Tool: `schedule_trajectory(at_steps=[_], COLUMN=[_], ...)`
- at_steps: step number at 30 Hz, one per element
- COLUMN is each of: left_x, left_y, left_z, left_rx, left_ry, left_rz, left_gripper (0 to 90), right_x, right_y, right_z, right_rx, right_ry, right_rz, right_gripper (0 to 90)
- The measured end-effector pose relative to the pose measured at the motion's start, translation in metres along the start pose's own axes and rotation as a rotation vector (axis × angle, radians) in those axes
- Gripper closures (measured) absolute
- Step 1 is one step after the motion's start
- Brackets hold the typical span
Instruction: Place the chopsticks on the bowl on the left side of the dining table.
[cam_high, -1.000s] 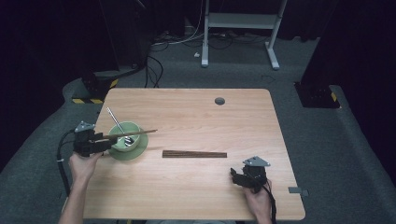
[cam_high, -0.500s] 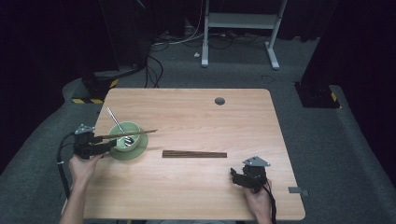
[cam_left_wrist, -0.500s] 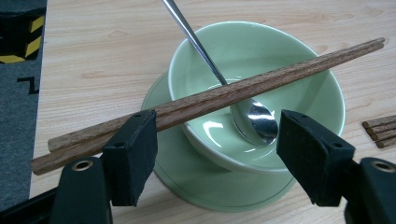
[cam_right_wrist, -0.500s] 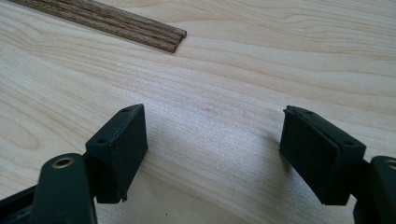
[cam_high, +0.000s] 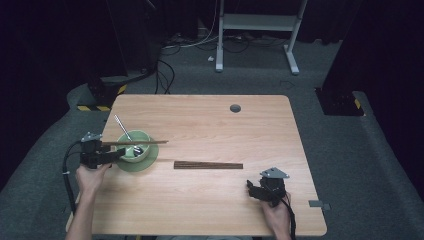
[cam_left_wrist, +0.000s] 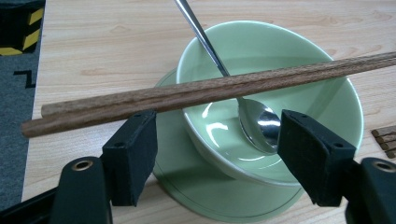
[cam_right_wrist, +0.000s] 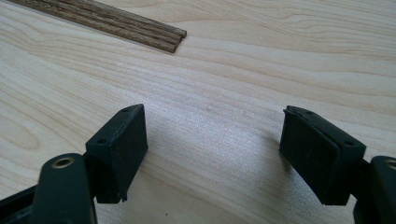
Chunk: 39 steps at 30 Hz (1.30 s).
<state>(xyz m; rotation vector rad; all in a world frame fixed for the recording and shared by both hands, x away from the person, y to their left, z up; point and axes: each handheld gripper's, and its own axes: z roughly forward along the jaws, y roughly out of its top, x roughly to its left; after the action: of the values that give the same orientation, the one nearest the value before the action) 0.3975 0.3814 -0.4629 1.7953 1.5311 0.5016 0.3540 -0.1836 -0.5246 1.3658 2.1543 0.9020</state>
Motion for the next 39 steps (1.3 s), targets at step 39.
schedule_trajectory(at_steps=[39], left_x=[-0.022], left_y=[0.003], left_z=[-0.013], left_rx=[-0.083], left_ry=[-0.032], left_rz=[0.038], left_gripper=[26.0], right_x=[0.0], right_y=[0.0], right_z=[0.0], right_rx=[0.001], right_ry=[0.0], right_rz=[0.001], right_gripper=[22.6])
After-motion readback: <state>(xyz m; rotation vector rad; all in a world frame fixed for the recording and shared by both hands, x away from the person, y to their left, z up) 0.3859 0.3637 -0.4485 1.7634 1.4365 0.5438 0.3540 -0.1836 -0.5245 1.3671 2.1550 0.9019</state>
